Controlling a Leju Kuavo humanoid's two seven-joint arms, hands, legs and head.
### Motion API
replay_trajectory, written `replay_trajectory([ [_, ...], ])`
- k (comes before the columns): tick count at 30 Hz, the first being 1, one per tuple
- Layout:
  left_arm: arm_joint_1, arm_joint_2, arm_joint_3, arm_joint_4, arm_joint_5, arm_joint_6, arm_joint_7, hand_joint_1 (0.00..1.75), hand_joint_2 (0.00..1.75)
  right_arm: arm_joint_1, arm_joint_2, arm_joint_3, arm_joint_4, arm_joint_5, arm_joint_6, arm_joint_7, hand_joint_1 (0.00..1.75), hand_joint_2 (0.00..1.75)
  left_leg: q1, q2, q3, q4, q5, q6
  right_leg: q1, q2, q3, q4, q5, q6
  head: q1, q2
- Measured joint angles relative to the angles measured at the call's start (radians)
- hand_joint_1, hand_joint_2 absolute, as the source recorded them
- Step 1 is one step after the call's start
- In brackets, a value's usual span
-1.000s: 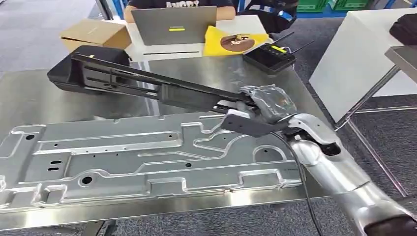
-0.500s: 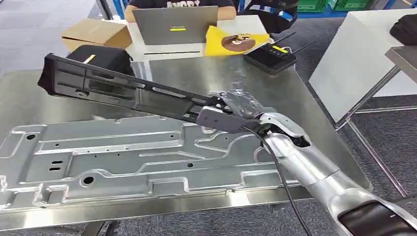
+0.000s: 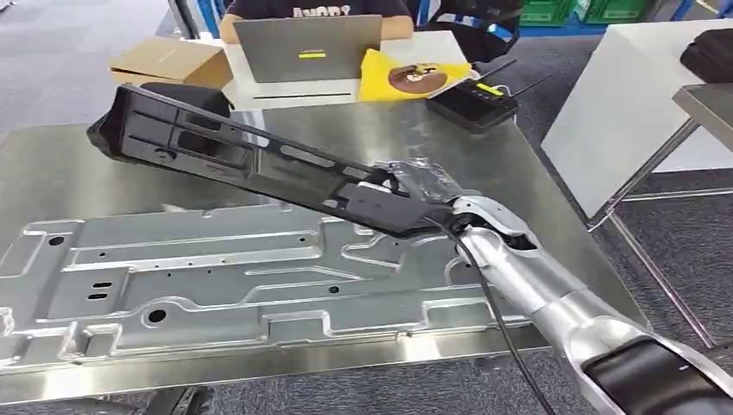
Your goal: Take the parts from the cabinet and place them on the table.
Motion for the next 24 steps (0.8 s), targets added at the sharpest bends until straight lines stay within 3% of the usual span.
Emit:
replay_trajectory([
  [4, -0.001, -0.003, -0.001, 0.0, 0.01, 0.0, -0.004, 0.0, 1.75, -0.029, 0.014, 0.012, 0.059, 0.006, 0.0, -0.001, 1.75, 1.75, 0.0, 0.0, 0.005, 0.0, 0.0, 0.0, 0.001, 0.0, 0.006, -0.001, 0.0, 0.0, 0.0, 0.0],
  [5, 0.0, -0.004, -0.001, 0.0, 0.012, 0.0, -0.006, 0.0, 1.75, -0.033, 0.017, 0.014, 0.067, 0.006, 0.0, -0.001, 0.0, 0.0, 0.0, 0.0, 0.006, 0.0, 0.0, 0.0, 0.001, 0.0, 0.007, -0.002, 0.0, 0.0, 0.0, 0.0],
  [13, 0.001, -0.009, -0.005, 0.0, 0.018, 0.008, -0.014, 0.0, 1.75, -0.056, 0.028, 0.028, 0.108, 0.01, 0.0, -0.003, 0.0, 0.0, 0.0, 0.0, 0.009, 0.0, 0.0, 0.0, 0.001, 0.0, 0.011, -0.003, 0.001, 0.001, 0.0, 0.0],
  [14, 0.001, -0.009, -0.005, 0.0, 0.018, 0.005, -0.018, 0.0, 0.0, -0.06, 0.031, 0.031, 0.112, 0.01, 0.0, -0.003, 0.0, 0.0, 0.0, 0.0, 0.009, 0.0, 0.0, 0.0, 0.001, 0.001, 0.011, -0.003, 0.001, 0.001, 0.0, 0.0],
  [24, 0.0, -0.014, -0.007, 0.0, 0.032, 0.006, -0.016, 0.0, 0.0, -0.084, 0.05, 0.05, 0.141, 0.005, 0.0, -0.005, 0.0, 0.0, 0.0, 0.0, 0.009, 0.0, 0.0, 0.0, 0.001, 0.0, 0.011, -0.003, 0.001, 0.001, 0.0, 0.0],
])
